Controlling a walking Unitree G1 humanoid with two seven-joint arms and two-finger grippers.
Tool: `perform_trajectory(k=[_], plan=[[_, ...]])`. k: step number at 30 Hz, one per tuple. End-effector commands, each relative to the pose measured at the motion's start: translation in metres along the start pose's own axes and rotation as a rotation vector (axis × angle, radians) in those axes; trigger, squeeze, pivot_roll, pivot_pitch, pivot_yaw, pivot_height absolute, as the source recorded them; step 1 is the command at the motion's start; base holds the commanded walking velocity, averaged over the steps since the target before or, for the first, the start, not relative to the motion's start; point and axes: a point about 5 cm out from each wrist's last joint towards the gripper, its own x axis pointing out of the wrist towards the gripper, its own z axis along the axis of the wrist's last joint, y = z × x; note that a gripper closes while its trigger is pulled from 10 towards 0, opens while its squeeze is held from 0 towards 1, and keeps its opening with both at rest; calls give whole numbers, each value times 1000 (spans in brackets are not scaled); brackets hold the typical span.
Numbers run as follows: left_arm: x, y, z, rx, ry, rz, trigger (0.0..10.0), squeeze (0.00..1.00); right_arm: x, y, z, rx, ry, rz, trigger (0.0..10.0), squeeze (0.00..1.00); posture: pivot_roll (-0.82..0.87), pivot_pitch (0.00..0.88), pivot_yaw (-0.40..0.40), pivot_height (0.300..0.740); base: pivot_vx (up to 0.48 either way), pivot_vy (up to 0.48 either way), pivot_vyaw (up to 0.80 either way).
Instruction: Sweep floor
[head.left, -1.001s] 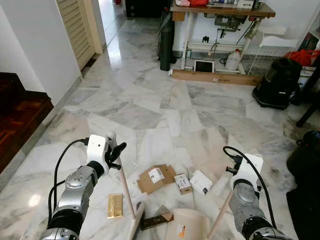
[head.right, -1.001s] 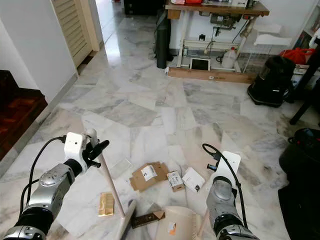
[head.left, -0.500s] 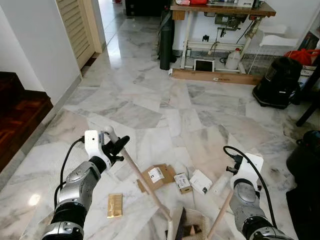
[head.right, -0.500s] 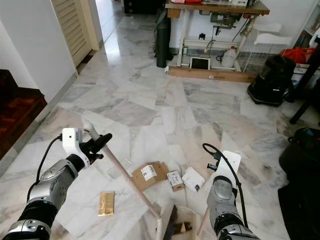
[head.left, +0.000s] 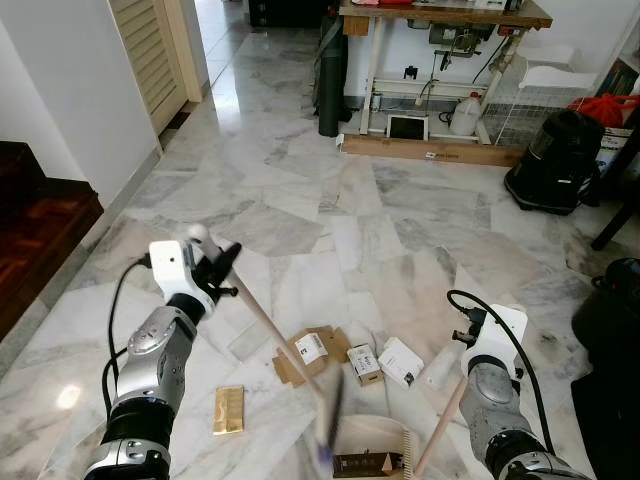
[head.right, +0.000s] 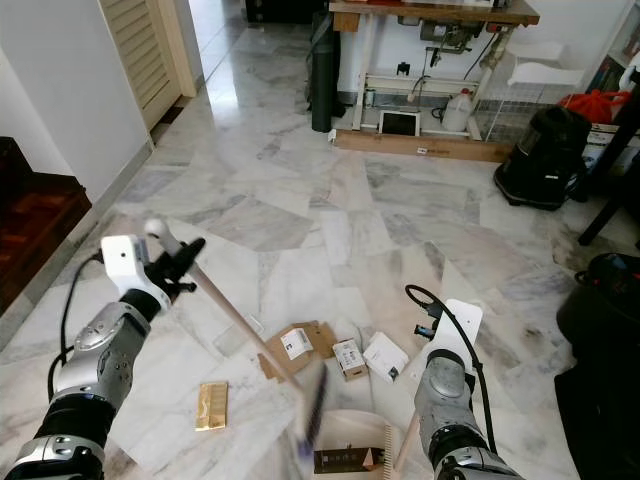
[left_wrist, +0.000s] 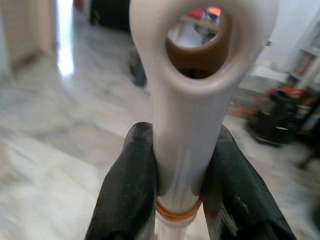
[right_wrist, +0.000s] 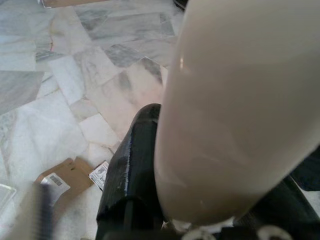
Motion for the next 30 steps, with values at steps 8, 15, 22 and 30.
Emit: perform_trajectory(k=[8, 15, 22, 30], plan=[[-1, -9, 9, 162, -91, 15, 10000, 0, -2, 4, 17, 55, -126, 54, 10000, 0, -11, 0, -18, 740, 0, 0, 0], [-4, -12, 4, 211, -90, 6, 10000, 0, -5, 7, 30, 86, -217, 89, 10000, 0, -21, 0, -14, 740, 0, 0, 0], [-9, -17, 0, 240, -109, 12, 10000, 0, -15, 12, 49, 126, -324, 146, 10000, 0, -29, 0, -18, 740, 0, 0, 0], [-12, -26, -4, 292, -125, -8, 10000, 0, -21, 17, 61, 183, -388, 168, 10000, 0, -28, 0, -27, 740, 0, 0, 0]])
